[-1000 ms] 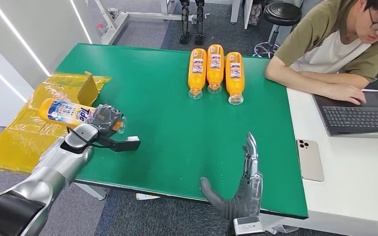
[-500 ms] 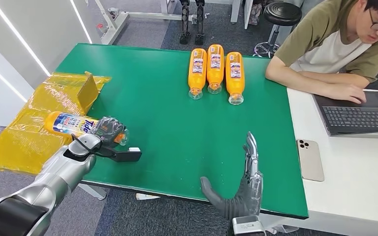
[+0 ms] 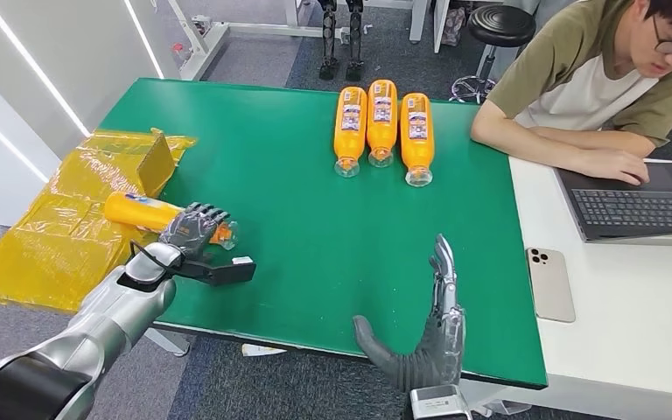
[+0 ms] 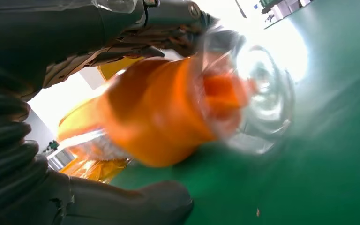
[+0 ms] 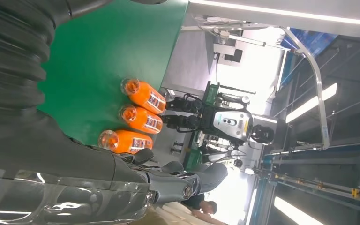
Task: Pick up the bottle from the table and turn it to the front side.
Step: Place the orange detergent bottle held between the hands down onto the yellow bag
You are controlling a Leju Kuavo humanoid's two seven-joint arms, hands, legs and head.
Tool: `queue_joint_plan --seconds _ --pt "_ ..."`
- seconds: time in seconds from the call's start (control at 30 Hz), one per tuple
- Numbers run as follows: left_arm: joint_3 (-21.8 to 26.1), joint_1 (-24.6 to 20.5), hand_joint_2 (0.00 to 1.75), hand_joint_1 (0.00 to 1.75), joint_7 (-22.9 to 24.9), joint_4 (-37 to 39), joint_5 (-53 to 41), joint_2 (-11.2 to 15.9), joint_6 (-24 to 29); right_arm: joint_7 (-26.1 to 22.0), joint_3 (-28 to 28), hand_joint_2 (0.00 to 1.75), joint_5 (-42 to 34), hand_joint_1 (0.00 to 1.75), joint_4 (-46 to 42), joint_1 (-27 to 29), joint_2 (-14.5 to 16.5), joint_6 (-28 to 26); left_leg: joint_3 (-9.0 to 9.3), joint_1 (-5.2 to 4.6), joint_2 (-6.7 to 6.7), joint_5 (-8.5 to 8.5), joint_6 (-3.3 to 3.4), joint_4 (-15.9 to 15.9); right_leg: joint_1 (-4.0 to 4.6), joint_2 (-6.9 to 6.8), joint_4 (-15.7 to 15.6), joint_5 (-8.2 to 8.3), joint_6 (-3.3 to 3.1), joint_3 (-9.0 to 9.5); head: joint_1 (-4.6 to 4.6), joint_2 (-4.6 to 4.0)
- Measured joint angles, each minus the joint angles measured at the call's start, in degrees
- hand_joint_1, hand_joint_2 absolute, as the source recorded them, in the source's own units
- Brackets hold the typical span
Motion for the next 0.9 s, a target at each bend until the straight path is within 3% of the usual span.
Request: queue_joint_plan --seconds 0.23,0.4,0.5,0.6,0.9 --pt "3.67 0.39 1.75 0.0 -4.89 0.0 6.8 -0.16 2.68 -0.33 0.01 1.75 -1.07 0.0 -0.01 0.03 -0.09 0.0 0.01 0.0 -0.01 0.0 -0.01 0.0 0.0 0.0 0.04 -0.01 -0.01 -0.02 0.0 0.0" --pt "11.21 1.74 1.75 0.0 -15.41 -0.03 19.46 -1.18 4.17 -0.31 -0.03 1.75 -0.89 0.0 -0.04 0.08 -0.09 0.0 -0.02 0.0 0.0 0.0 0.0 0.0 0.0 0.02 0.04 -0.01 -0.01 -0.06 0.0 0.0" --pt "17.84 2.45 1.75 0.0 -23.8 -0.38 29.77 -1.99 3.61 -0.53 -0.12 1.75 -1.06 0.0 -0.05 0.16 -0.1 0.0 -0.04 -0.01 0.0 0.0 0.0 0.0 0.0 0.03 0.03 -0.01 -0.01 -0.07 0.01 0.0" --pt "24.98 3.24 1.75 0.0 -28.83 -1.59 39.43 -2.62 2.41 -1.11 -0.17 1.75 -1.73 0.0 -0.07 0.27 -0.14 0.0 -0.04 -0.01 0.02 0.0 0.0 0.0 0.0 0.03 0.02 -0.01 -0.01 -0.09 0.01 0.0" --pt "36.68 10.82 1.75 0.0 -30.25 -18.91 75.37 -3.8 -3.33 -1.51 0.0 1.75 -4.09 0.0 0.03 0.16 -0.4 0.0 -0.08 0.0 0.04 0.0 -0.01 0.0 0.0 0.08 0.03 -0.02 -0.01 -0.12 0.01 0.0"
